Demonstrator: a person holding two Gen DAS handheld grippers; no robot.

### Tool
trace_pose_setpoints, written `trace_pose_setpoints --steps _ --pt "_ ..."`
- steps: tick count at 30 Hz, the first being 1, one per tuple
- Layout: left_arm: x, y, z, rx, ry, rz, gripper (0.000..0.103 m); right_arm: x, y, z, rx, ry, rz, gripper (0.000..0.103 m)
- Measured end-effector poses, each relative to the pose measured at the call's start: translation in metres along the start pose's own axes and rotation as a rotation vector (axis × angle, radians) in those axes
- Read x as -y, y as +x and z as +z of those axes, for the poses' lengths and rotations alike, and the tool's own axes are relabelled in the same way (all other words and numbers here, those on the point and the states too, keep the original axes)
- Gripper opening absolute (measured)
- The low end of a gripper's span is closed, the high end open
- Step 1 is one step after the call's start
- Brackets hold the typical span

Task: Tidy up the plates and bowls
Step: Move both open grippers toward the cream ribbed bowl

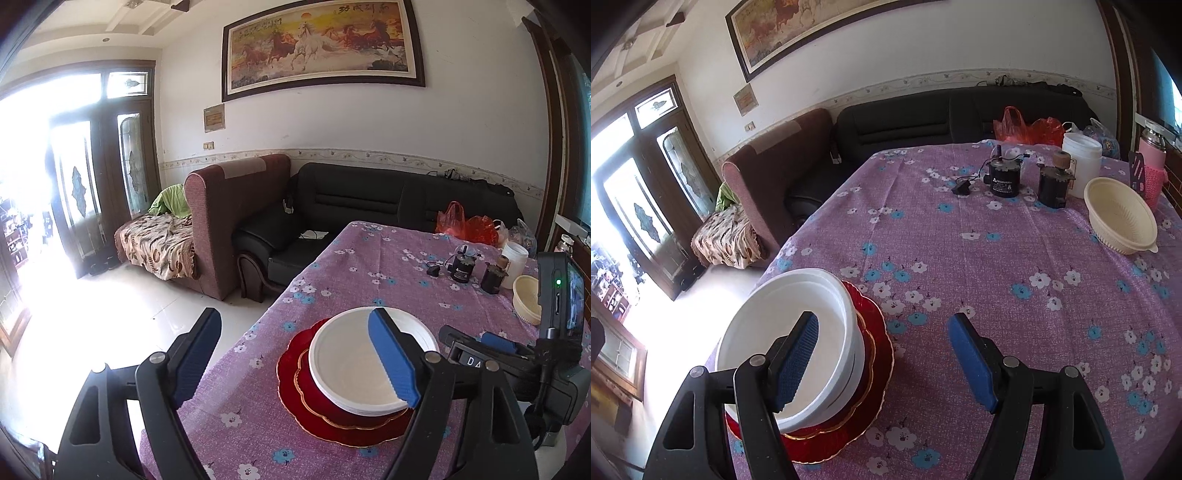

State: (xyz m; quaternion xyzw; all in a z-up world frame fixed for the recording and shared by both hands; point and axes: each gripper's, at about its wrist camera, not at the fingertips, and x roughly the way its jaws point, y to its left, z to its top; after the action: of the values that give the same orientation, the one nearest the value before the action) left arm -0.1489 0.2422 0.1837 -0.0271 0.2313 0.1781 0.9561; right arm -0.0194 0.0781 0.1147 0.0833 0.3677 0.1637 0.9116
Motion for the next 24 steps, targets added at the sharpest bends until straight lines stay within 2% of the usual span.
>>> trace_pose_setpoints --steps 5,8,15,18,22,24 --pt "0.019 -0.005 -0.002 -0.003 0.035 -0.016 0.085 0.026 -0.016 -0.004 0.017 0.029 -0.009 0.078" --pt "0.032 -0.009 -0.003 -0.011 0.055 -0.055 0.085 0.048 -0.024 -0.008 0.017 0.05 -0.032 0.078" --pt "0.069 -0.021 -0.01 -0.048 0.068 -0.256 0.09 0.127 -0.046 -0.025 0.01 0.135 -0.145 0.078" --pt "0.089 -0.023 -0.017 -0.066 0.093 -0.307 0.09 0.169 -0.056 -0.03 0.005 0.19 -0.212 0.078" --pt "0.11 -0.021 -0.025 -0.134 0.112 -0.414 0.09 0.225 -0.067 -0.025 0.003 0.29 -0.268 0.077" --pt "0.115 -0.02 -0.029 -0.159 0.12 -0.442 0.09 0.252 -0.07 -0.02 0.003 0.355 -0.279 0.077"
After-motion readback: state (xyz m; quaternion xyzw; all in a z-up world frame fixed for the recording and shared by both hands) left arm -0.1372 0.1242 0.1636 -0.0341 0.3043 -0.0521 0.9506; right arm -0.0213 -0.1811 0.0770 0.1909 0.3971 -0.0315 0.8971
